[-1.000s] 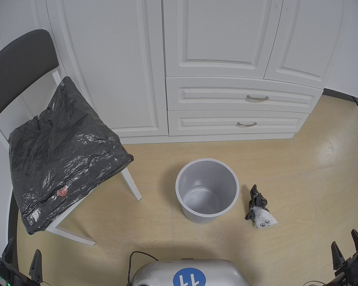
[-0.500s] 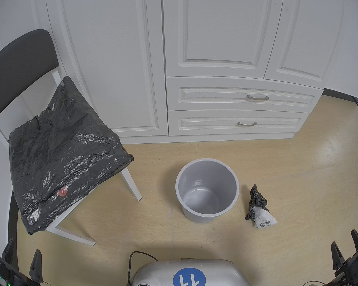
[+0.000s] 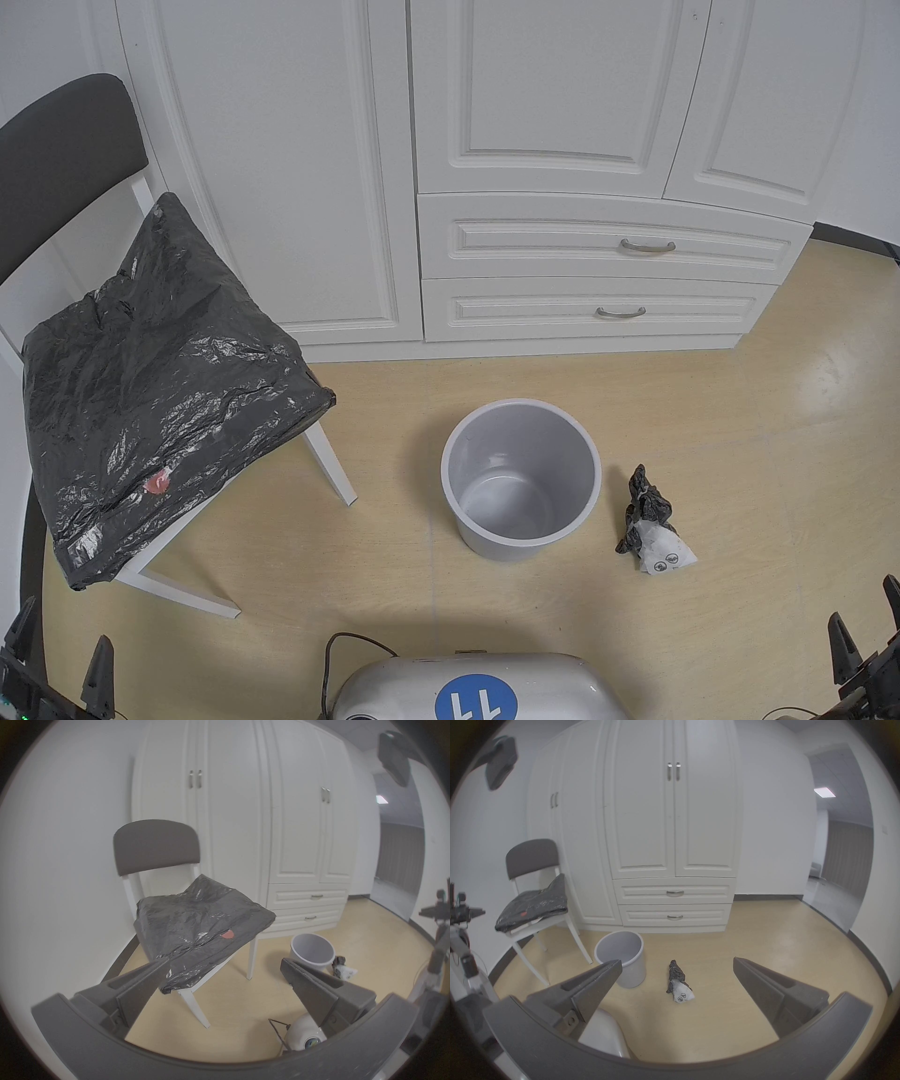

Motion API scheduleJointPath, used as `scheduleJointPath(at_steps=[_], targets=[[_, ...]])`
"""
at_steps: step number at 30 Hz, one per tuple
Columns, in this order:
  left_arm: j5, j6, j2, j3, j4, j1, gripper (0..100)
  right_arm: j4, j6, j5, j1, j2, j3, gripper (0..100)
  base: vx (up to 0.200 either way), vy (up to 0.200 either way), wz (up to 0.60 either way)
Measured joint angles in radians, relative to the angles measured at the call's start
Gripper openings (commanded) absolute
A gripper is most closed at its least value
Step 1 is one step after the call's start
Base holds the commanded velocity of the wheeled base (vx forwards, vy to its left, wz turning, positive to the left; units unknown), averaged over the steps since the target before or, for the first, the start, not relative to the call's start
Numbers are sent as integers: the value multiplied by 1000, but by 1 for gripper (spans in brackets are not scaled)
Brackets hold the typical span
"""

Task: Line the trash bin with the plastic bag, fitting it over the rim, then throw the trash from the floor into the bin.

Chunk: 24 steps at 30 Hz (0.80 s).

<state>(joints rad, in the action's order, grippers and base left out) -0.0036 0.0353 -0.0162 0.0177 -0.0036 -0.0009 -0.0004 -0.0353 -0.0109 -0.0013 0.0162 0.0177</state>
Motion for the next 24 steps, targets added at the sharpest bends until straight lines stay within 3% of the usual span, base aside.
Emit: scheduleJointPath(at_steps=[6,13,18,24], targets=[[-26,27,0,0,-11,3,100,-3,-28,-21,-1,0,0,100,0,0,0],[10,-20,0,0,-13,4,100,-21,67,29,0,0,0,100,0,0,0],[31,-81,0,16,-158,3,100,-31,66,33,0,0,0,100,0,0,0],[-2,-82,0,69,-277,2,100,-112,50,-50,2,6,67,100,0,0,0]])
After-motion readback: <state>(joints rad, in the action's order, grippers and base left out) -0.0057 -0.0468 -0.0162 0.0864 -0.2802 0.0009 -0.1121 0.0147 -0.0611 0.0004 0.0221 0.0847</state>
